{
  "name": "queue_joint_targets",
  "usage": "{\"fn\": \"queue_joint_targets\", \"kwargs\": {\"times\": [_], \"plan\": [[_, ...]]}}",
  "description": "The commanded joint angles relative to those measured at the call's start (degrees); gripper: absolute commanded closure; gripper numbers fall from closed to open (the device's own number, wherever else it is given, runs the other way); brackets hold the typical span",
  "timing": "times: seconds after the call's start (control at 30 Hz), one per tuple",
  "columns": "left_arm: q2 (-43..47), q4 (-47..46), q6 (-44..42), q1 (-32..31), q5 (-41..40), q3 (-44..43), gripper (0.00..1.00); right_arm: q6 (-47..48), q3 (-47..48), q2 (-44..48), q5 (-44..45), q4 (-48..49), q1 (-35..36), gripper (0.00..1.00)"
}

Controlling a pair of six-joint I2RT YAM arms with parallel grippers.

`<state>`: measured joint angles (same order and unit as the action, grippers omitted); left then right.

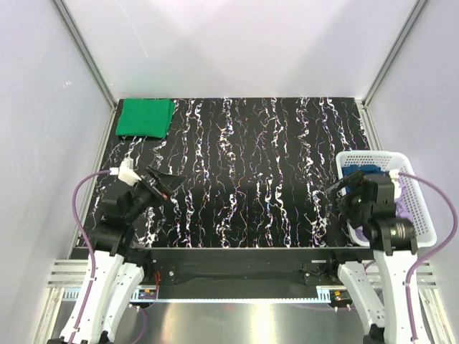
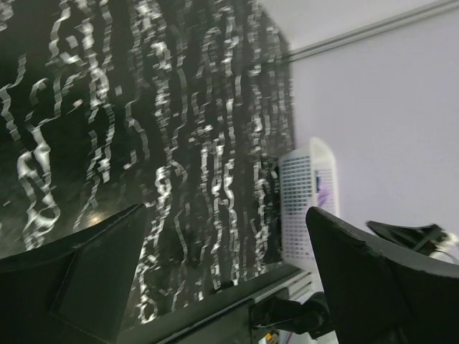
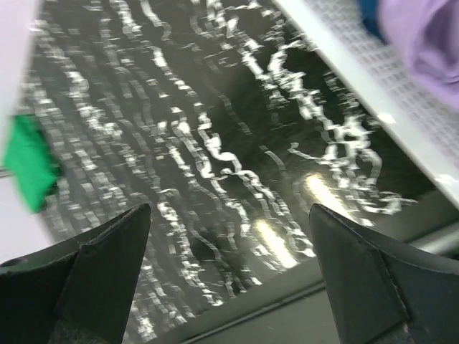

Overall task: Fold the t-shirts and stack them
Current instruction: Grab the tshirt from the pile

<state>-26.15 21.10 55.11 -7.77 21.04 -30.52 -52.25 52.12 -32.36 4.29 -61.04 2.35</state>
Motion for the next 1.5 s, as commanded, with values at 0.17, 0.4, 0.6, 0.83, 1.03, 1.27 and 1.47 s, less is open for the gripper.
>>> {"fn": "queue_joint_targets", "kwargs": {"times": [0.17, 0.4, 0.6, 0.83, 1.03, 1.27, 1.47], "plan": [[-4.33, 7.54, -5.54, 0.21, -10.04, -7.96, 0.01, 17.41, 17.83, -15.35, 3.63, -5.07, -0.15, 0.00], [-12.60, 17.74, -12.61, 0.74, -14.20, -19.82, 0.01, 20.09, 26.45, -29.94, -4.57, -9.54, -0.15, 0.00], [-19.81, 25.20, -25.82, 0.91, -14.62, -34.41, 0.01, 16.48, 29.00, -34.26, 11.16, -10.16, -4.80, 0.02], [-25.96, 24.52, -32.87, 0.65, -13.22, -38.65, 0.01, 16.64, 34.80, -46.46, 12.49, -9.19, -12.37, 0.18], [-29.83, 22.76, -38.14, -1.19, -14.71, -39.00, 0.02, 17.01, 43.33, -60.09, 19.08, -11.65, -17.54, 0.37], [-32.03, 22.84, -40.96, -1.90, -15.06, -38.21, 0.10, 16.03, 37.19, -64.22, 12.41, -6.03, -25.64, 0.44], [-33.17, 24.07, -41.93, -1.90, -14.98, -38.38, 0.21, 11.65, 31.05, -63.54, 14.08, -7.08, -27.65, 0.43]]}}
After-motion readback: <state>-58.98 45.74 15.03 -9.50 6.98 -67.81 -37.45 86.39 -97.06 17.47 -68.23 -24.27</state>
